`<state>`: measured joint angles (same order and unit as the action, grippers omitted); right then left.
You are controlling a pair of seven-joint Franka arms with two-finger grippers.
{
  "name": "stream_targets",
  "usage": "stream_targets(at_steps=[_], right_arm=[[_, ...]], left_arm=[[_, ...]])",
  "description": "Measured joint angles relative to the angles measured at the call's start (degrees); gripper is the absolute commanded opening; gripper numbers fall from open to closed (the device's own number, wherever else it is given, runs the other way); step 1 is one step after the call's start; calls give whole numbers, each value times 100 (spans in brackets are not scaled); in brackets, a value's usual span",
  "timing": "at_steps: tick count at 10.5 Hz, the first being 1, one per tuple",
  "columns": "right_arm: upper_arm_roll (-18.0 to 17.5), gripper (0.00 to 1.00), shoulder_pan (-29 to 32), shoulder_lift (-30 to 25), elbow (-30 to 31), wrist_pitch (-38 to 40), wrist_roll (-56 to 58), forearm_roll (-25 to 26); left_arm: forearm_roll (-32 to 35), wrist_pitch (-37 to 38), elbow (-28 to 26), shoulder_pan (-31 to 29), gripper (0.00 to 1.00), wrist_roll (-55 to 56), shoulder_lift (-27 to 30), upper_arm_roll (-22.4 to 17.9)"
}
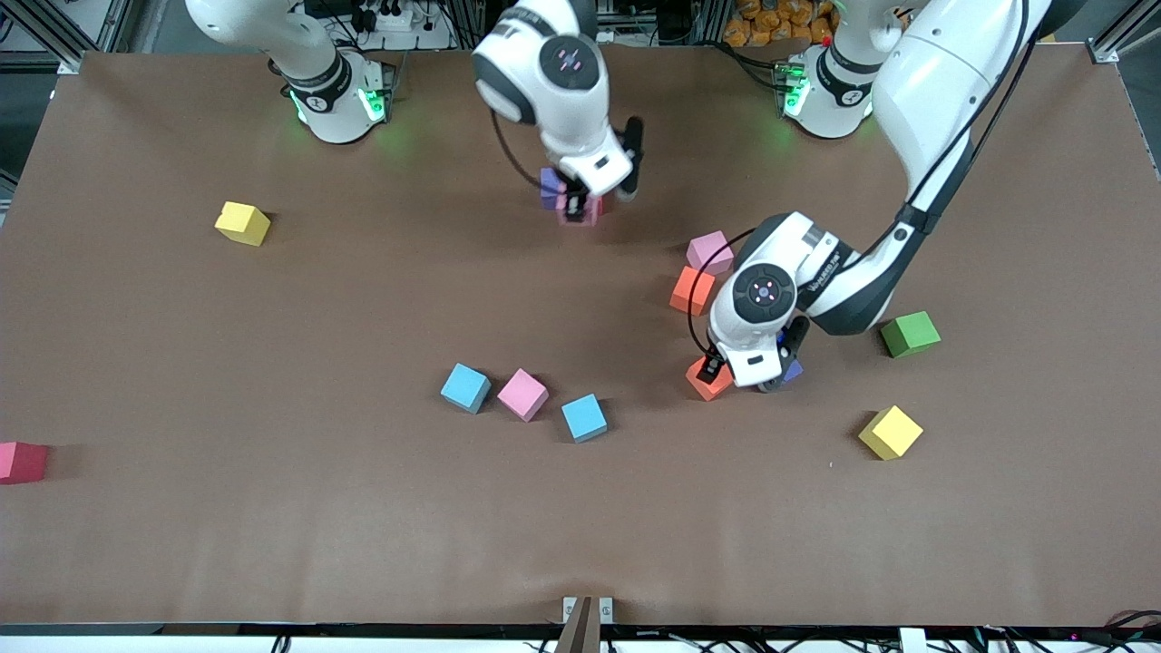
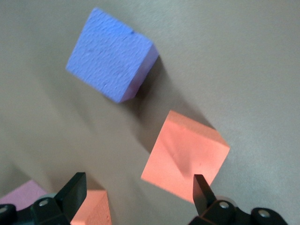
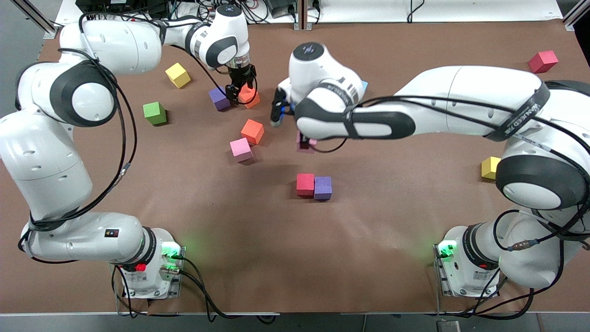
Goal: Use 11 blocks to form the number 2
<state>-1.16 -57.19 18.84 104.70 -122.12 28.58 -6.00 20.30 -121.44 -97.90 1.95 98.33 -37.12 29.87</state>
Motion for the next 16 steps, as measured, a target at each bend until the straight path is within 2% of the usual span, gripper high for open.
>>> stream_targets(at_steps=[4, 10, 16], right_arm=[[-234, 0, -537, 542, 22, -708, -856, 516], [-336, 0, -592, 1035, 20, -1246, -971, 521], [-352, 0, -732, 1140, 26, -1278, -999, 521]], left_arm=[[369, -5, 35, 15, 100, -148, -78, -32], [582, -558, 53, 18, 100, -254, -102, -36], [582, -765, 54, 11, 100, -676, -349, -45]])
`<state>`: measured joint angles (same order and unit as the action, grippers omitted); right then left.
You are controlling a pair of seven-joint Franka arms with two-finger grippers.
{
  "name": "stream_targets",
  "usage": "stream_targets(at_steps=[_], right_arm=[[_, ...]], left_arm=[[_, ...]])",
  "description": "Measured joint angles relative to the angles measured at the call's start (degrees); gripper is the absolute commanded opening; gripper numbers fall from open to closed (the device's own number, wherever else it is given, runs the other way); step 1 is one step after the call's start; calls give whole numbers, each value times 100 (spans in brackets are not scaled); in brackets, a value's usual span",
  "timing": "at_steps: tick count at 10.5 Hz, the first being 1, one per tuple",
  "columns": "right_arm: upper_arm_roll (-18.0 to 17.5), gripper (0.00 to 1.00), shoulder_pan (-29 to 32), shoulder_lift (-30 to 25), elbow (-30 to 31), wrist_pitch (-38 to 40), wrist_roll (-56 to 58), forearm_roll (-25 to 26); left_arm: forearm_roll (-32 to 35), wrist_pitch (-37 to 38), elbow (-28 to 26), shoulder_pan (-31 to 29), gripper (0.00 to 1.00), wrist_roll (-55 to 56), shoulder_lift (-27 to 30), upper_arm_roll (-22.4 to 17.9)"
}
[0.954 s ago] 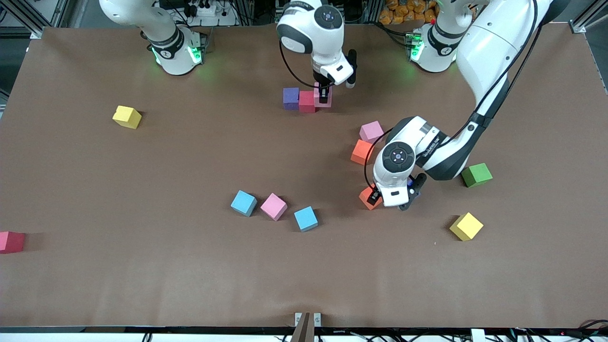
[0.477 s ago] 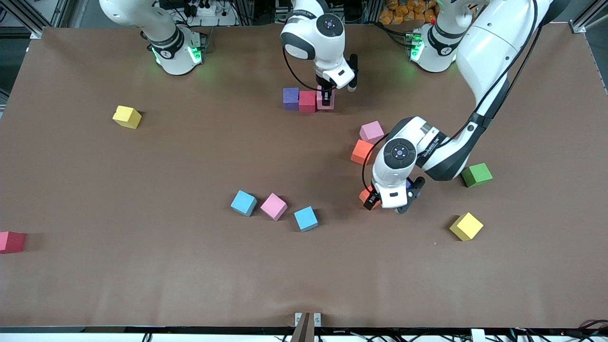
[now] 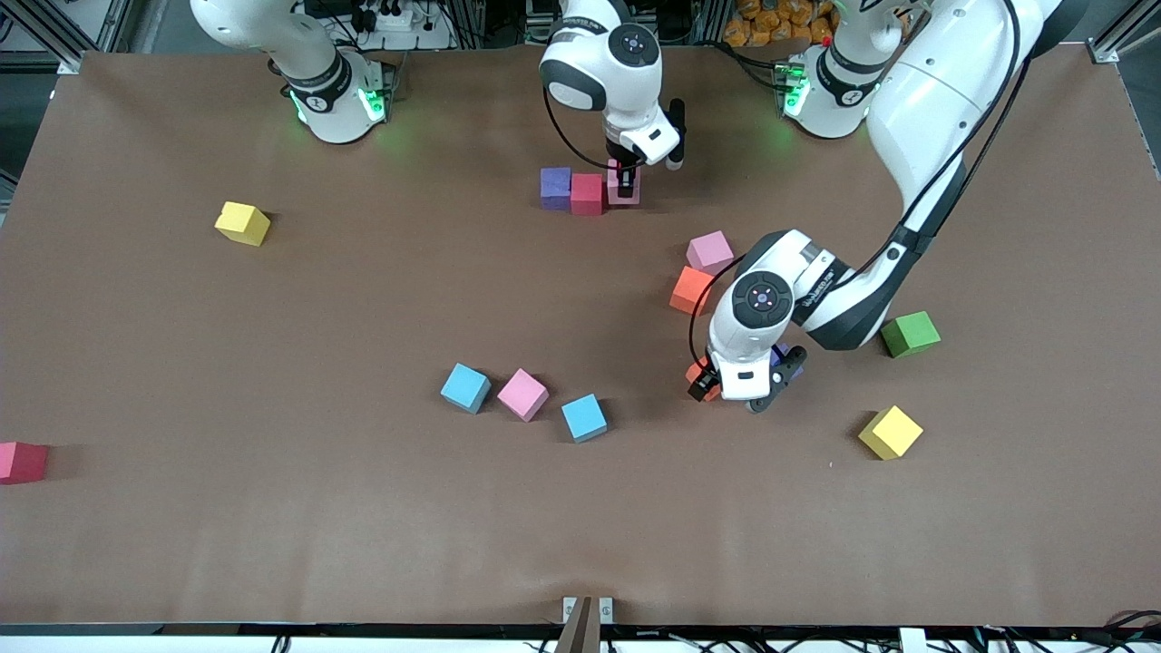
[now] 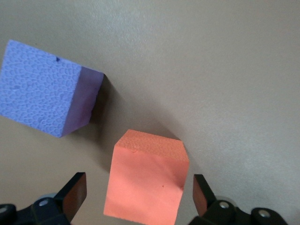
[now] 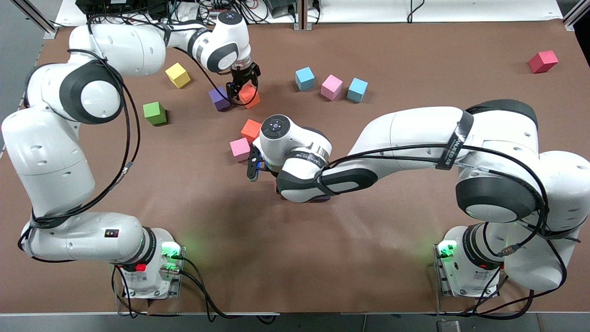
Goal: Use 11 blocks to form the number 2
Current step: 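Grasp the orange cube with the left gripper and lift it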
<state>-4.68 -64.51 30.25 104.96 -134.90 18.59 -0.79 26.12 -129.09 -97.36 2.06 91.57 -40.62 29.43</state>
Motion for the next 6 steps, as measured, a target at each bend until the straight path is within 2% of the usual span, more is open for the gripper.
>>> stream_targets(at_steps=[3, 4, 5, 6], right_arm=[[4, 0, -1, 103, 3, -1, 0, 1], [7, 0, -1, 115, 8, -1, 0, 2], [13, 0, 0, 123, 34, -10, 0, 4], [22, 0, 0, 123, 70, -26, 0, 6]], left_arm=[[0, -115, 1, 0, 100, -13, -102, -1], [0, -148, 1, -1, 73, -30, -126, -2], [0, -179, 2, -2, 15, -47, -145, -3], [0, -196, 2, -6, 0, -78, -159, -6]])
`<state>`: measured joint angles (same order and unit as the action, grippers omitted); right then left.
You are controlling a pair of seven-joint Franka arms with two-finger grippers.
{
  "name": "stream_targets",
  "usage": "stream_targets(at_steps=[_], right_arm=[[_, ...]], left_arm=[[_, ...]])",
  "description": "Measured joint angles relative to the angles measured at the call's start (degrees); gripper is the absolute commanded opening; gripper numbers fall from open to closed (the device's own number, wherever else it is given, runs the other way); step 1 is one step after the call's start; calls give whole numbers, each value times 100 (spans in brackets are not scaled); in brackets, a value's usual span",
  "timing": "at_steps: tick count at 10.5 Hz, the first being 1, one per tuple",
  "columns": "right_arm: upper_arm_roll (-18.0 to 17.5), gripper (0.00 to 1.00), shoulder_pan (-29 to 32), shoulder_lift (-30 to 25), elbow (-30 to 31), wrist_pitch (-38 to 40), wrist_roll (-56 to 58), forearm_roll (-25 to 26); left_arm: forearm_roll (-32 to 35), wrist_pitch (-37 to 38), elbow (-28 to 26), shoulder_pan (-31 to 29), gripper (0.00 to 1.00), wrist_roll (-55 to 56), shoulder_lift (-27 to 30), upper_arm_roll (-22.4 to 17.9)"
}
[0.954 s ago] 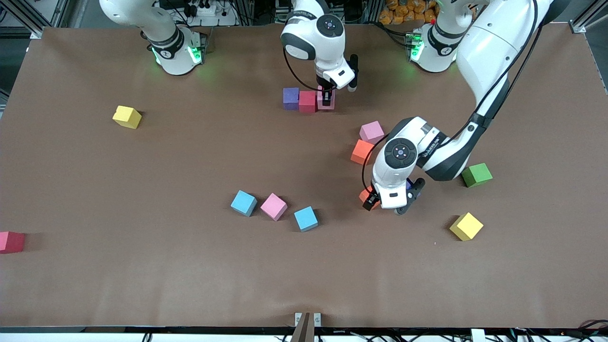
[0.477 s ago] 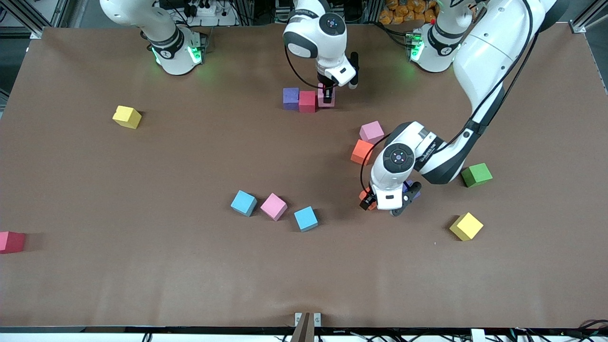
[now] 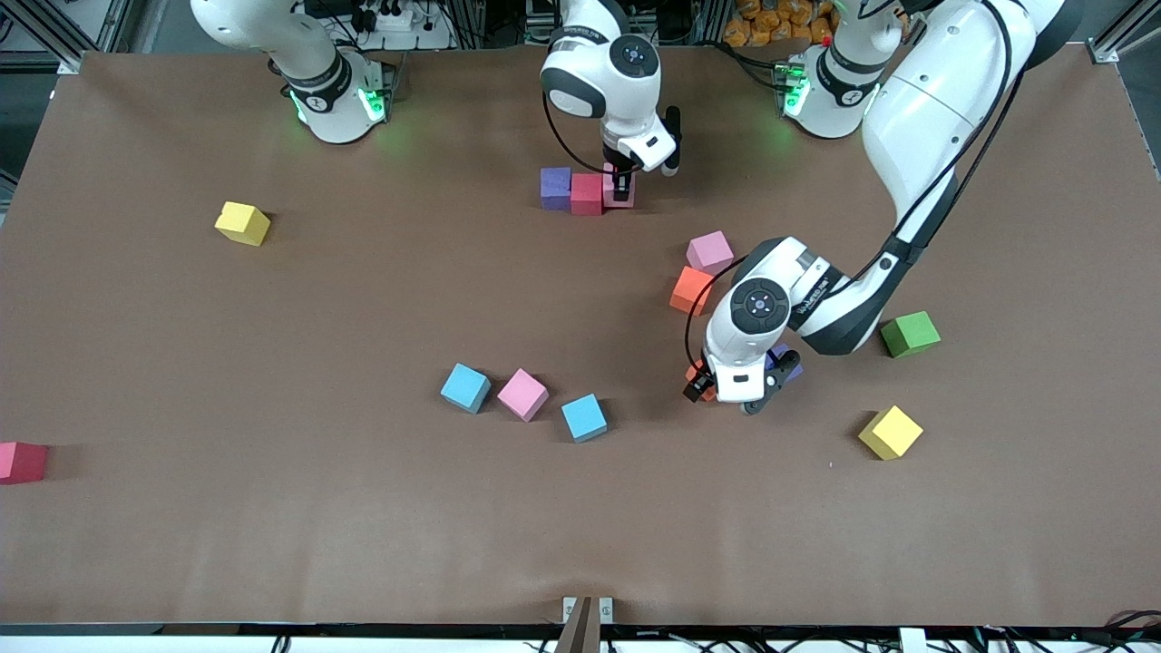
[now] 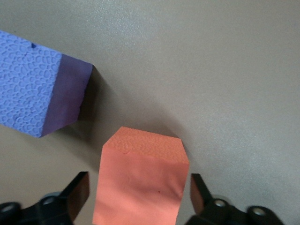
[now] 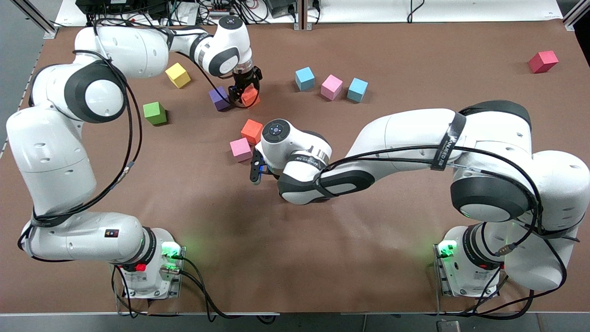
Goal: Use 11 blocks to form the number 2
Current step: 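Grasp the orange cube with the left gripper and lift it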
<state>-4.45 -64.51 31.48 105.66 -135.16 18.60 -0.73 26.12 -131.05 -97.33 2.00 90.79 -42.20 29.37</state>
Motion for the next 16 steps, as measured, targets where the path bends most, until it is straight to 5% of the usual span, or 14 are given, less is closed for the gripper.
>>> stream_targets(at_steps=[16], right_arm=[[16, 0, 1, 69, 187, -420, 1, 50]], left_arm=[[-562, 500, 119, -50, 0, 394, 437, 47]])
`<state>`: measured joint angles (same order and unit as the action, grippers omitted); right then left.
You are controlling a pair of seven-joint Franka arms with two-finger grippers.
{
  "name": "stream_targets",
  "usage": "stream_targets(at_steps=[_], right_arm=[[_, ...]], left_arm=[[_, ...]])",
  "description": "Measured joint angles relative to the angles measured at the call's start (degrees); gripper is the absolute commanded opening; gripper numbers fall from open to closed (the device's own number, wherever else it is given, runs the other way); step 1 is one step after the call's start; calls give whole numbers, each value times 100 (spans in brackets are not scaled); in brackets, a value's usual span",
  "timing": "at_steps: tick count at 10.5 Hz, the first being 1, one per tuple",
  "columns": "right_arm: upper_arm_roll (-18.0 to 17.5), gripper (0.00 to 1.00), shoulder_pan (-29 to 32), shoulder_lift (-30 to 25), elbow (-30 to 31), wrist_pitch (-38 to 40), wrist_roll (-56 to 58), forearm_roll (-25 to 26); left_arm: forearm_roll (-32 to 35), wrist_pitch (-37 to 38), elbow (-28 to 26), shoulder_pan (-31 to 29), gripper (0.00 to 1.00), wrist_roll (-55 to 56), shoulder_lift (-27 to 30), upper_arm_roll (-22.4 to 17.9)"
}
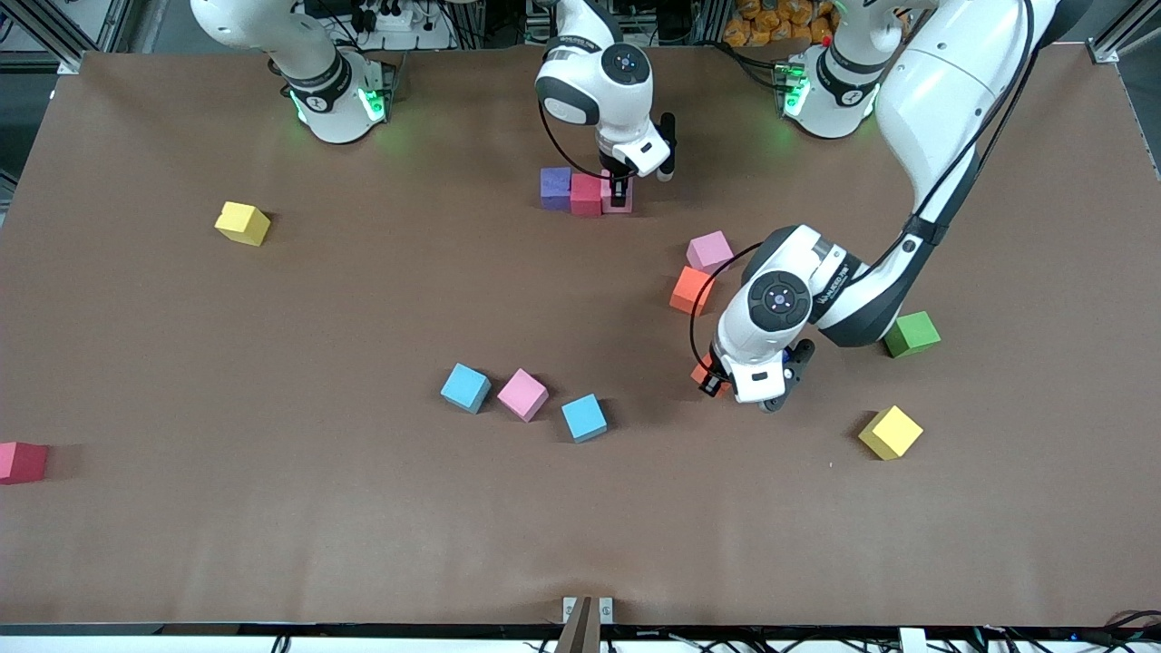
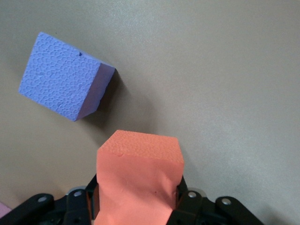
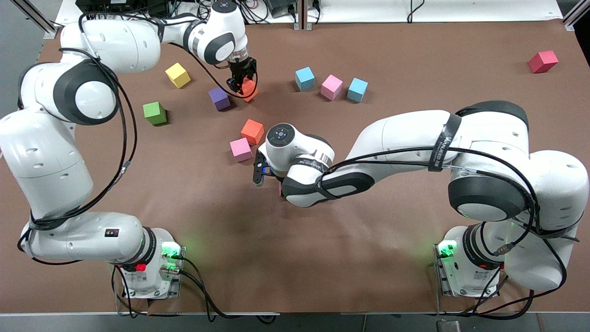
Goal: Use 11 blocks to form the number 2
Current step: 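Grasp the orange cube with the left gripper and lift it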
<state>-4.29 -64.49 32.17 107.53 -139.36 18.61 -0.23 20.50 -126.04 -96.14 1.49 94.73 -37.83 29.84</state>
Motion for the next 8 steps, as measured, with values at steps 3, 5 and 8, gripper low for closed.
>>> stream_targets(at_steps=[3, 5, 8], right_arm=[[0, 0, 0, 10, 10, 1, 0, 4], [1, 93, 0, 13, 10, 1, -1, 4], [1, 100, 0, 14, 10, -11, 0, 5]], left_arm=[[-323, 236, 5, 4, 0, 3, 132, 54], [-700, 461, 8, 7, 0, 126, 285, 70], [-778, 804, 6, 31, 0, 595, 407, 184]])
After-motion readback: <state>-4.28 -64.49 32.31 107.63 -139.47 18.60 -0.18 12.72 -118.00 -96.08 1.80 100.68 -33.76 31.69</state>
